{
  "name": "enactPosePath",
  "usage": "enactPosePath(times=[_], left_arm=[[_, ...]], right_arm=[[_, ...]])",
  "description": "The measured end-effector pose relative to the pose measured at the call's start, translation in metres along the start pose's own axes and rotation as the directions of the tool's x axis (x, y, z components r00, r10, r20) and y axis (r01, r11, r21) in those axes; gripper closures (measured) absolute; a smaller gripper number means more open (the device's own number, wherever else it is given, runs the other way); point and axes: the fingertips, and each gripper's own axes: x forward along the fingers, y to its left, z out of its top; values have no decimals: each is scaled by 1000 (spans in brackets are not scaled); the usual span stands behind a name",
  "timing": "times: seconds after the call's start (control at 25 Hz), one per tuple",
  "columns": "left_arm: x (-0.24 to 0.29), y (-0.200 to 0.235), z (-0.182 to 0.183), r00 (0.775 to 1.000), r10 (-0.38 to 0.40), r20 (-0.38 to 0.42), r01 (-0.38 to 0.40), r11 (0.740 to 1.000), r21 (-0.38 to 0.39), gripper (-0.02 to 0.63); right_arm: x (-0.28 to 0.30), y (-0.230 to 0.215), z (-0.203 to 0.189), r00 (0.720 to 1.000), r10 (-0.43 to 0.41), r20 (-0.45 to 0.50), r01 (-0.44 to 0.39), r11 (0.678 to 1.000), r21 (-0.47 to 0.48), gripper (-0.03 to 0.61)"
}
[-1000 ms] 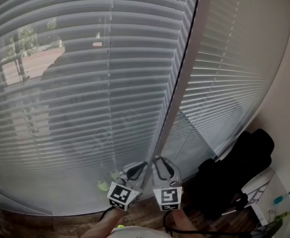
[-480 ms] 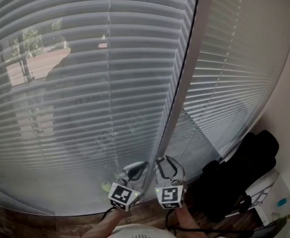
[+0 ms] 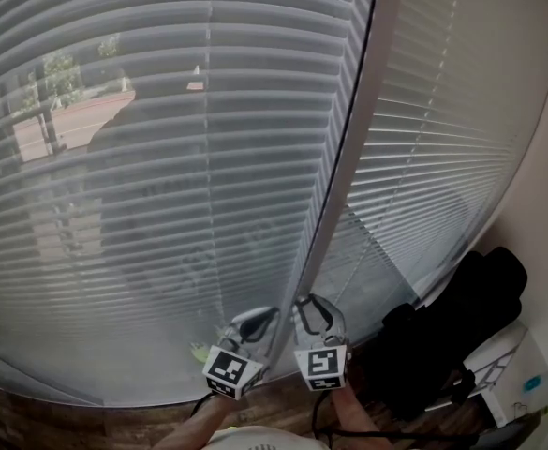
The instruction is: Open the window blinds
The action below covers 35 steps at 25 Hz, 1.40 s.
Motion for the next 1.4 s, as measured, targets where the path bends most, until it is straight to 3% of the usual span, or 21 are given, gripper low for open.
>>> enactPosePath(times=[0.4,0.64,0.84,1.08,1.24,1.32,1.4], left_arm=[[2,-1,7,1000,-10,5,10,1000,2,621],[2,-3,10,1000,-13,2,13,1000,-6,621],[2,-2,12,1000,-16,8,16,1000,-4,621],[2,-1,8,1000,-17,10,17,1000,-2,621],[1,-3,7,1000,-15,5,15,1000,-4,621],[0,-4,7,1000,-17,5,17,1000,-3,621],[0,-5,9,1000,-17,8,17,1000,-4,621]], right_arm=[[0,-6,3,1000,1,7,-2,973,233,445],[0,-7,-1,1000,1,14,-6,919,394,445],[1,-10,-2,999,14,31,-30,813,582,445],[2,-10,-6,999,15,34,-33,781,624,445],[3,-9,-7,1000,16,25,-28,797,603,445],[2,-8,-7,1000,19,14,-24,839,544,444],[-1,-8,-5,1000,18,-1,-16,900,436,443]])
